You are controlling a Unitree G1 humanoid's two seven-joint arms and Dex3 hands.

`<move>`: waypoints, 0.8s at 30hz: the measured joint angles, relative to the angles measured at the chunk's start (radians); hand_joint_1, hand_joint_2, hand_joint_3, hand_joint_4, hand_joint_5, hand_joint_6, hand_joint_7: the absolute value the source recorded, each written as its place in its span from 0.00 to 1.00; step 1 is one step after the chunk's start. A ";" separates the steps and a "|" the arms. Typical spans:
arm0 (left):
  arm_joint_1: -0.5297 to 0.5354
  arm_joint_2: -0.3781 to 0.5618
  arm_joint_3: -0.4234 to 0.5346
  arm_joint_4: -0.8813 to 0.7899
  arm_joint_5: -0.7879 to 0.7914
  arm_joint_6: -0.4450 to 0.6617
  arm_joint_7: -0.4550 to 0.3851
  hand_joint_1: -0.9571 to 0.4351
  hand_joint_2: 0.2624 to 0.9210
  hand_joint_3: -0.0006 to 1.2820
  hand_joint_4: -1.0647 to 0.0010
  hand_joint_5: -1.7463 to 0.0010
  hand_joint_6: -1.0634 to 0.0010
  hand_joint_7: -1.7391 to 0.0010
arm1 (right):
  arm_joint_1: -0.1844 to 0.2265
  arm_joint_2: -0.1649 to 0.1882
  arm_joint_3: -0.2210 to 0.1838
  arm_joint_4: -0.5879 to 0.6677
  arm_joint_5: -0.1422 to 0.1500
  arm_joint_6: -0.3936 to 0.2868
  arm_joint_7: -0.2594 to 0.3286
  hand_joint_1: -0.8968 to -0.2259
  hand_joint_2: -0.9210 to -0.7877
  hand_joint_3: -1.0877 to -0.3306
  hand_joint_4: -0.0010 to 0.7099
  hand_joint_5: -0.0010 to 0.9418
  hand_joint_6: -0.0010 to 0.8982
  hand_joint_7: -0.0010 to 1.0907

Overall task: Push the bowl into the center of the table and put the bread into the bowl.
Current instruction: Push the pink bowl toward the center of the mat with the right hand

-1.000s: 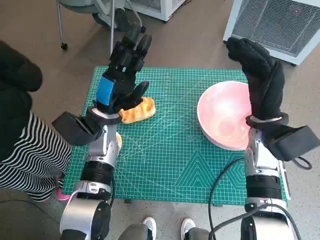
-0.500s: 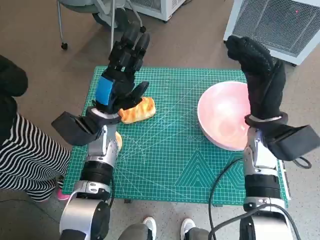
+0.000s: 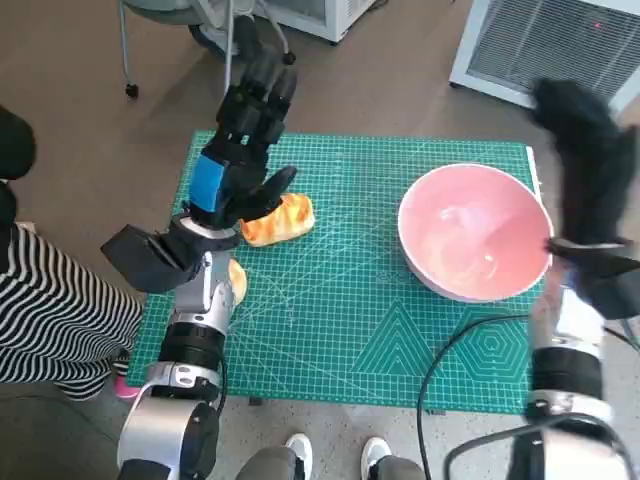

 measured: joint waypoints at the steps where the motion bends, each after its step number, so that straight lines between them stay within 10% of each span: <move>1: 0.000 0.000 0.001 0.002 -0.001 0.000 -0.001 0.23 1.00 0.26 1.00 0.99 1.00 0.91 | -0.004 -0.008 -0.004 0.021 -0.004 -0.005 -0.017 0.29 0.00 0.37 0.10 0.02 0.02 0.32; 10: 0.000 0.000 0.008 0.023 -0.009 0.000 -0.016 0.23 1.00 0.26 0.99 0.99 1.00 0.91 | -0.020 -0.071 -0.032 0.196 -0.036 0.035 -0.111 0.33 0.00 0.31 0.04 0.00 0.00 0.27; 24: 0.000 0.000 0.021 0.023 -0.014 0.001 -0.024 0.23 1.00 0.25 0.98 0.99 1.00 0.90 | -0.021 -0.076 -0.087 0.318 -0.026 0.223 -0.122 0.36 0.00 0.32 0.03 0.01 0.00 0.25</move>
